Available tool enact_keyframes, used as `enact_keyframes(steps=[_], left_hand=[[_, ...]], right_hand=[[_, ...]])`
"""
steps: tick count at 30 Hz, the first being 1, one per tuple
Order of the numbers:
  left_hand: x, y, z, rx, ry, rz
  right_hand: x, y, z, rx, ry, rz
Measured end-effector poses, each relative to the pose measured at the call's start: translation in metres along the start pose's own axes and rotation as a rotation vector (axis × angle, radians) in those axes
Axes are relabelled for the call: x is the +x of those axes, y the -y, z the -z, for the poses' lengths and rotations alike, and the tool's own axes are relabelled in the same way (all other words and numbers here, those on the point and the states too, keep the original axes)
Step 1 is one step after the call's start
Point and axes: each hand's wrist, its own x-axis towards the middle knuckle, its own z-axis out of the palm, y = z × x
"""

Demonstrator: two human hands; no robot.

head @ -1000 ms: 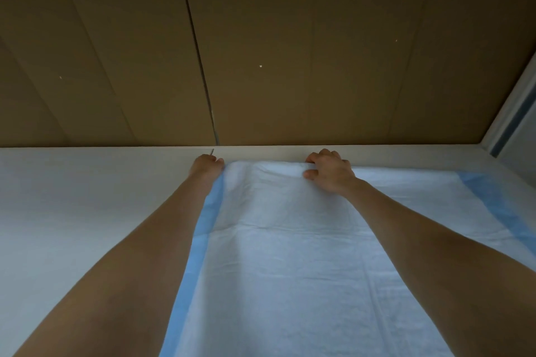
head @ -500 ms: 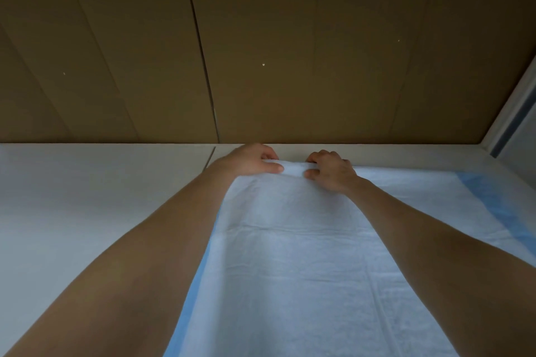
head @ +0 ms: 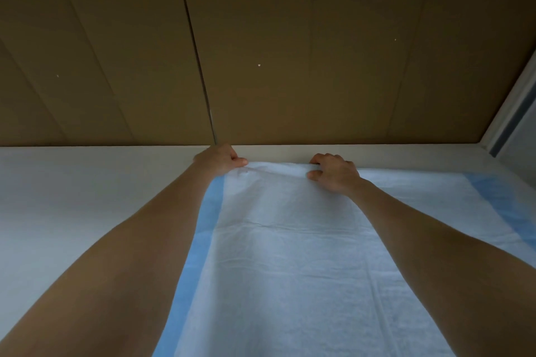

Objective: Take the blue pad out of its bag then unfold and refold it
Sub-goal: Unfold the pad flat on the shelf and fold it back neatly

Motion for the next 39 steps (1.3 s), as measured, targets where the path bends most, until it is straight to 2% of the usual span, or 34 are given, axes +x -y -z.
enact_keyframes(steps=[5,12,14,17,19,20,23,29,36,39], left_hand=[[0.005,-0.001,-0.012,0.224,-0.075,0.139],[0.004,-0.007,-0.032,0.551,-0.031,0.165],[0.004,-0.017,-0.033,0.573,-0.092,0.067],[-0.002,-0.035,-0.037,0.399,-0.222,-0.265],[-0.012,-0.049,-0.045,0.282,-0.144,-0.452],[-0.016,-0.054,-0.050,0.275,-0.069,-0.476],[-0.027,-0.061,-0.061,0.328,0.100,-0.369],[-0.033,-0.061,-0.067,0.338,0.154,-0.262],[-0.032,-0.059,-0.070,0.311,0.129,-0.211],[-0.045,-0.059,-0.068,0.200,-0.032,-0.152]], right_hand=[[0.009,0.003,-0.008,0.078,0.005,-0.006],[0.020,0.011,-0.018,0.012,-0.045,0.050],[0.019,0.012,-0.019,-0.031,-0.048,0.045],[0.014,0.013,-0.020,-0.149,-0.074,0.052],[0.007,0.008,-0.018,-0.179,-0.116,0.040],[0.002,0.004,-0.016,-0.173,-0.140,0.022],[-0.016,-0.021,-0.005,-0.178,-0.138,-0.054],[-0.039,-0.083,0.006,-0.151,0.024,-0.229],[-0.037,-0.086,0.008,-0.131,0.055,-0.255],[-0.046,-0.079,0.013,-0.127,-0.004,-0.278]])
